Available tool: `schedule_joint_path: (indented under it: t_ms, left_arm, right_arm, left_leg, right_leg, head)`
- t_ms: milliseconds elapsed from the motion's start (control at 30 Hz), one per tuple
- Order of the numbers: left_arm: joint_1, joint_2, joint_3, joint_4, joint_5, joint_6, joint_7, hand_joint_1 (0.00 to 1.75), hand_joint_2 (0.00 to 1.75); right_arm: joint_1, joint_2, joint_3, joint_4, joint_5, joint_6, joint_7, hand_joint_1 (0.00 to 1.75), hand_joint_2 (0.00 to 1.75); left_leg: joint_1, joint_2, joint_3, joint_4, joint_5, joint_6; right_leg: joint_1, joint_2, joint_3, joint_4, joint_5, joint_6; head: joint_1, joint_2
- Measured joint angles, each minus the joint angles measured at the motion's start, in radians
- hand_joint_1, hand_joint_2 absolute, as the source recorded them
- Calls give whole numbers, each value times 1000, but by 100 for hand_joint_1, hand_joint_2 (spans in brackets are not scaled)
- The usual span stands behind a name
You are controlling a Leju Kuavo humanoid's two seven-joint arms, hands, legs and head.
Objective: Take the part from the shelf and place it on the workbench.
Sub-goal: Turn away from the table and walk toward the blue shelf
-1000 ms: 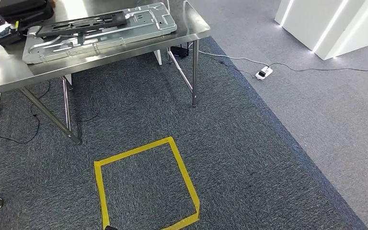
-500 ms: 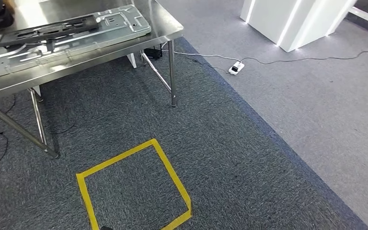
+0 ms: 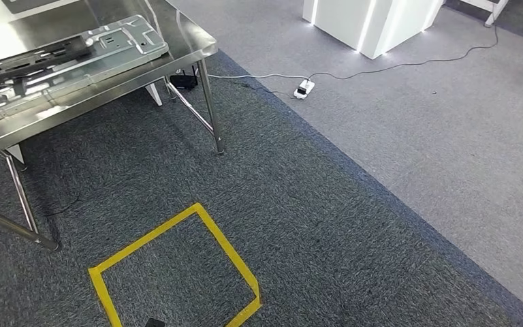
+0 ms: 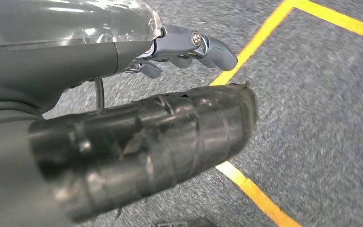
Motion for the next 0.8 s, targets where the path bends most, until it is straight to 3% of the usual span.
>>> schedule_joint_path:
  t_ms: [33, 67, 133, 200, 267, 333, 367, 433, 500, 533, 567, 600, 633, 700, 767, 800]
  left_arm:
    - [1, 0, 0, 0, 0, 0, 1, 0, 0]
    - [2, 0, 0, 0, 0, 0, 2, 0, 0]
    - [2, 0, 0, 0, 0, 0, 2, 0, 0]
    - [3, 0, 1, 0, 0, 0, 2, 0, 0]
    - [2, 0, 1, 0, 0, 0, 2, 0, 0]
    - [-1, 0, 1, 0, 0, 0, 2, 0, 0]
    - [-2, 0, 1, 0, 0, 0, 2, 0, 0]
    - [-2, -1, 1, 0, 0, 0, 2, 0, 0]
    - [0, 0, 1, 0, 0, 0, 3, 0, 0]
    - [1, 0, 1, 0, 0, 0, 3, 0, 0]
    - [2, 0, 1, 0, 0, 0, 3, 0, 0]
    - [2, 0, 1, 0, 0, 0, 4, 0, 0]
    - [1, 0, 1, 0, 0, 0, 4, 0, 0]
    - [0, 0, 2, 0, 0, 0, 6, 0, 0]
    - [-1, 0, 2, 0, 0, 0, 6, 0, 0]
    - [-2, 0, 2, 0, 0, 0, 6, 0, 0]
  right_arm:
    - [0, 0, 0, 0, 0, 0, 0, 0, 0]
    - [0, 0, 0, 0, 0, 0, 0, 0, 0]
    - [0, 0, 0, 0, 0, 0, 0, 0, 0]
    - [-2, 0, 0, 0, 0, 1, 0, 0, 0]
    - [-4, 0, 0, 0, 0, 2, 0, 0, 0]
    - [0, 0, 0, 0, 0, 3, 2, 0, 0]
    - [2, 0, 0, 0, -1, 4, 2, 0, 0]
    - [2, -1, 0, 0, -2, 9, 4, 0, 0]
    - [-1, -1, 0, 0, -4, 16, 5, 0, 0]
    - [-1, -1, 0, 0, -5, 20, 6, 0, 0]
    - [-1, -1, 0, 0, -6, 20, 7, 0, 0]
    - [0, -1, 0, 0, -6, 21, 7, 0, 0]
    - [1, -1, 0, 0, -7, 22, 8, 0, 0]
    - [2, -1, 0, 0, -7, 22, 8, 0, 0]
    - [-1, -1, 0, 0, -7, 22, 8, 0, 0]
    - [-1, -1, 0, 0, -7, 22, 8, 0, 0]
  left_leg:
    - [0, -2, -22, 45, -10, -1]
    - [1, -4, -29, 55, 0, -2]
    - [4, -16, 8, -36, 71, 0]
    - [7, -55, 57, -157, 125, 5]
    - [7, -78, 71, -199, 131, 13]
    - [3, -64, 72, -205, 136, 24]
    - [3, -54, 74, -209, 140, 32]
    - [5, -31, 75, -218, 149, 46]
    - [1, -4, 73, -220, 151, 53]
    - [-1, 11, 71, -220, 150, 54]
    - [-3, 25, 71, -219, 149, 55]
    - [-5, 37, 71, -219, 148, 55]
    - [-7, 48, 72, -219, 147, 55]
    - [-11, 68, 78, -218, 142, 51]
    - [-16, 86, 82, -217, 137, 43]
    - [-18, 95, 84, -217, 135, 38]
  right_leg:
    - [0, 10, -1, 1, 0, 0]
    - [1, 22, -1, 3, 0, 0]
    - [0, 48, -2, 9, -1, 2]
    - [0, 72, -6, 16, -2, 9]
    - [1, 90, -14, 19, 1, 22]
    - [-1, 107, -19, 14, 8, 37]
    - [-2, 102, -21, 16, 6, 42]
    - [-1, 58, -48, 71, -30, 47]
    - [1, 11, -107, 198, -99, 49]
    - [2, 4, -135, 260, -124, 51]
    - [2, 1, -148, 292, -130, 50]
    - [2, -2, -143, 288, -119, 49]
    - [3, -8, -116, 244, -91, 45]
    - [11, -47, -38, 105, -35, 33]
    - [21, -77, 4, 23, -15, 21]
    - [25, -76, 4, 15, -17, 17]
  head:
    - [0, 0]
    - [0, 0]
    - [0, 0]
    - [0, 0]
    - [0, 0]
    - [0, 0]
    - [0, 0]
    - [1, 0]
    - [2, 0]
    - [2, 0]
    - [2, 0]
    - [2, 0]
    - [2, 0]
    - [2, 0]
    - [1, 0]
    - [1, 0]
